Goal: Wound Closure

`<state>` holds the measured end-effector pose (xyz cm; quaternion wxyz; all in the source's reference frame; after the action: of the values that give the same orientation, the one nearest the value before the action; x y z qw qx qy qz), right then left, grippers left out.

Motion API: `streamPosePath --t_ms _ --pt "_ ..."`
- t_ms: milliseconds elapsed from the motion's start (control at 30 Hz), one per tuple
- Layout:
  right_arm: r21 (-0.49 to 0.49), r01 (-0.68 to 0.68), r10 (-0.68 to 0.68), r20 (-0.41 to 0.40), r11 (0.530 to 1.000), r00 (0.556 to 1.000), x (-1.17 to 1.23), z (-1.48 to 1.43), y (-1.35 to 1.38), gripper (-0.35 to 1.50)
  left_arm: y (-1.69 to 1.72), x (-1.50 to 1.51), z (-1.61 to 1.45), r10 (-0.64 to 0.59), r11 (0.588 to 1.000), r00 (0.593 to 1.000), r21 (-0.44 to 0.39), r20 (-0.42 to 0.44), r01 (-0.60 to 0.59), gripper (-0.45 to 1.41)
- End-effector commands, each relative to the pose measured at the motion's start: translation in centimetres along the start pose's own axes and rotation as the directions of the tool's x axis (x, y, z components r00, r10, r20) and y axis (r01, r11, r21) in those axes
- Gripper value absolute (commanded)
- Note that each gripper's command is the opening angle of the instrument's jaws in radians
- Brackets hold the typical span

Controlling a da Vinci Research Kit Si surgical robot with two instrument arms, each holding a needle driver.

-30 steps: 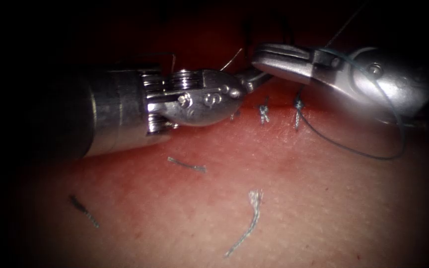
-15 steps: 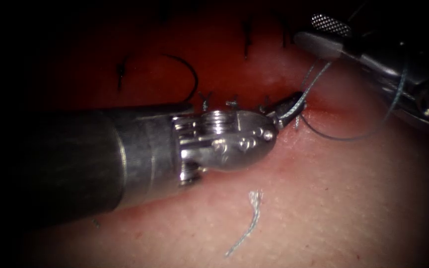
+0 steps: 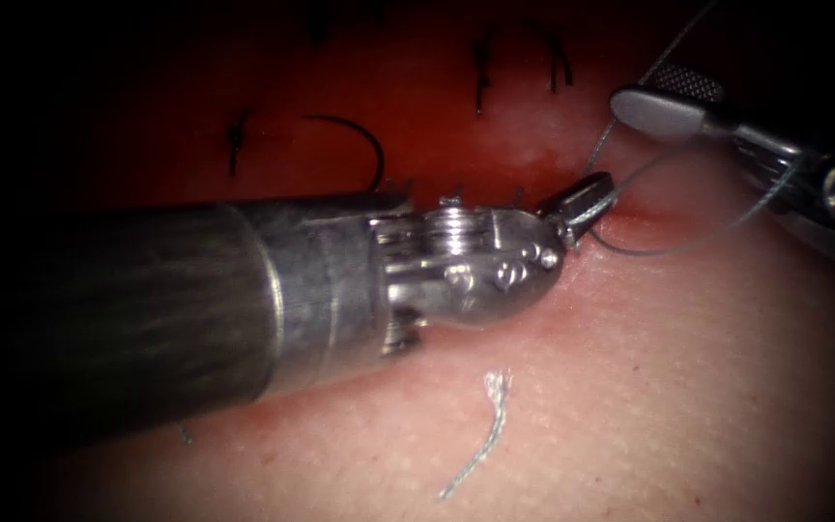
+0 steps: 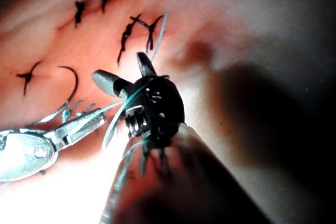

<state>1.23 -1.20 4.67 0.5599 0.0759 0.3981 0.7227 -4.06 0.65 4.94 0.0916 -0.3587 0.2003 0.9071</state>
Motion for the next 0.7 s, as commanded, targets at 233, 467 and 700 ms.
streamPosePath --t_ms 233,467,700 --pt "-0.006 -0.071 0.071 0.037 0.997 0.997 -0.04 0.35 0.21 1.1 -0.02 0.04 0.13 0.012 1.0 1.0 0.004 0.0 -0.012 -0.45" --pt "-0.015 -0.079 0.08 0.038 0.997 0.996 -0.06 0.45 0.36 1.11 -0.02 0.04 0.14 0.019 1.0 1.0 -0.001 0.001 -0.019 -0.45" --pt "-0.016 -0.096 0.097 0.049 0.995 0.994 -0.07 0.42 0.43 1.13 -0.02 0.03 0.15 0.025 1.0 1.0 -0.008 0.0 -0.025 -0.45"
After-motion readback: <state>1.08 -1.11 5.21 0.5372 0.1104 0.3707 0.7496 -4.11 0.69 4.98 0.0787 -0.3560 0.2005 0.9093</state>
